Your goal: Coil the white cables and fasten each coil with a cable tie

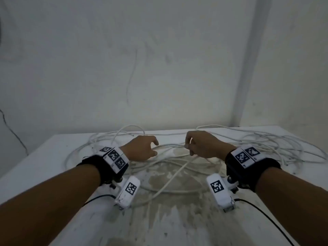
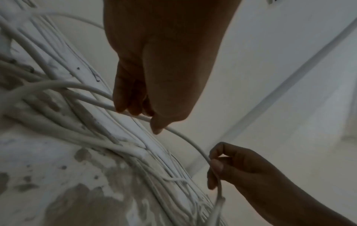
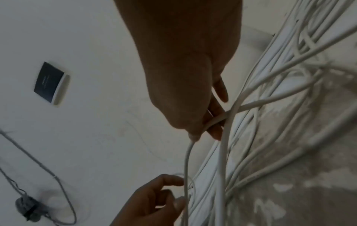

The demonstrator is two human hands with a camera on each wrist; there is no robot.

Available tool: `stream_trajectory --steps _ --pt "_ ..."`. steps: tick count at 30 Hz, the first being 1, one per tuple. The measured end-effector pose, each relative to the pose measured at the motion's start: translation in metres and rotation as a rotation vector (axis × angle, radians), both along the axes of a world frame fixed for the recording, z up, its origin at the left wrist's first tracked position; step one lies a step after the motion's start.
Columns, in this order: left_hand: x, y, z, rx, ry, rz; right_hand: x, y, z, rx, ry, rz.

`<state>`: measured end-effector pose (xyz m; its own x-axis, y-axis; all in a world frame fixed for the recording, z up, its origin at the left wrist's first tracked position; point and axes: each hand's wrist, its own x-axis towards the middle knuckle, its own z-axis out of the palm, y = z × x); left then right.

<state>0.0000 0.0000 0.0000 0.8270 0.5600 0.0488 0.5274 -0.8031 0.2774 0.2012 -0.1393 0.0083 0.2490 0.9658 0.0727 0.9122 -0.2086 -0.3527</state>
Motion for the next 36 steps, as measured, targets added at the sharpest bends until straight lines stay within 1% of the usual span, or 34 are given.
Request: stream_trajectory --steps 1,2,3,4,5,6,7,8,9,10,12,14,15,16,17,19,21,22,23,24,26,28,30,33,36 --pt "0.001 -0.001 -0.004 -0.024 -0.068 0.014 0.001 -0.001 -0.001 0.001 0.016 -0.006" --pt "-0.001 -0.006 -0.004 -0.086 -0.124 0.030 0.002 0.000 -0.001 -0.011 0.004 -0.004" --pt "-0.003 -0.015 -0.006 -0.176 -0.159 0.010 0.003 0.000 -0.003 -0.029 -0.022 0.001" --pt "-0.004 -0.029 -0.009 -0.290 -0.141 -0.037 0.002 0.000 -0.007 -0.047 -0.048 -0.004" --pt "-0.005 -0.043 -0.012 -0.350 -0.065 -0.108 0.004 0.000 -0.011 -0.057 -0.063 -0.014" --pt "-0.007 -0.055 -0.014 -0.309 0.055 -0.198 0.005 0.001 -0.016 -0.057 -0.061 -0.025" --pt "-0.008 -0.065 -0.018 -0.195 0.162 -0.287 0.005 0.002 -0.020 -0.053 -0.048 -0.027" --pt "-0.008 -0.072 -0.022 -0.076 0.223 -0.348 0.005 0.003 -0.024 -0.052 -0.035 -0.029" --pt "-0.009 -0.075 -0.024 -0.010 0.240 -0.368 0.004 0.004 -0.027 -0.048 -0.024 -0.025" --pt "-0.010 -0.076 -0.024 0.011 0.214 -0.371 0.003 0.006 -0.030 -0.033 0.001 -0.024" --pt "-0.015 -0.069 -0.022 -0.021 0.153 -0.327 0.001 0.007 -0.033 0.034 0.086 -0.021" --pt "-0.019 -0.057 -0.018 -0.109 0.092 -0.250 -0.002 0.008 -0.031 0.123 0.135 -0.022" --pt "-0.021 -0.051 -0.016 -0.173 0.036 -0.190 -0.003 0.008 -0.027 0.159 0.114 -0.021" --pt "-0.021 -0.047 -0.013 -0.275 -0.055 -0.110 -0.005 0.009 -0.021 0.189 0.067 -0.021" --pt "-0.020 -0.045 -0.008 -0.422 -0.164 -0.016 -0.008 0.009 -0.015 0.223 0.022 -0.029" --pt "-0.015 -0.041 0.002 -0.789 -0.353 0.167 -0.015 0.009 -0.002 0.283 -0.038 -0.034" --pt "-0.010 -0.034 0.013 -1.169 -0.521 0.299 -0.022 0.007 0.007 0.315 -0.081 0.018" --pt "-0.007 -0.031 0.018 -1.331 -0.627 0.353 -0.026 0.005 0.010 0.318 -0.105 0.052" --pt "-0.004 -0.029 0.022 -1.442 -0.740 0.405 -0.030 0.003 0.012 0.309 -0.124 0.081" --pt "-0.001 -0.028 0.026 -1.500 -0.847 0.443 -0.033 0.000 0.013 0.290 -0.141 0.099" --pt "0.006 -0.031 0.033 -1.495 -0.998 0.492 -0.034 -0.006 0.012 0.236 -0.191 0.079" --pt "0.008 -0.039 0.038 -1.438 -1.046 0.521 -0.025 -0.012 0.006 0.196 -0.257 0.009" --pt "0.006 -0.049 0.047 -1.400 -1.025 0.526 -0.007 -0.020 -0.002 0.166 -0.284 -0.114" --pt "0.000 -0.065 0.064 -1.350 -0.954 0.513 0.022 -0.034 -0.013 0.132 -0.274 -0.285" --pt "-0.007 -0.071 0.083 -1.268 -0.999 0.534 0.046 -0.048 -0.022 0.119 -0.273 -0.380"
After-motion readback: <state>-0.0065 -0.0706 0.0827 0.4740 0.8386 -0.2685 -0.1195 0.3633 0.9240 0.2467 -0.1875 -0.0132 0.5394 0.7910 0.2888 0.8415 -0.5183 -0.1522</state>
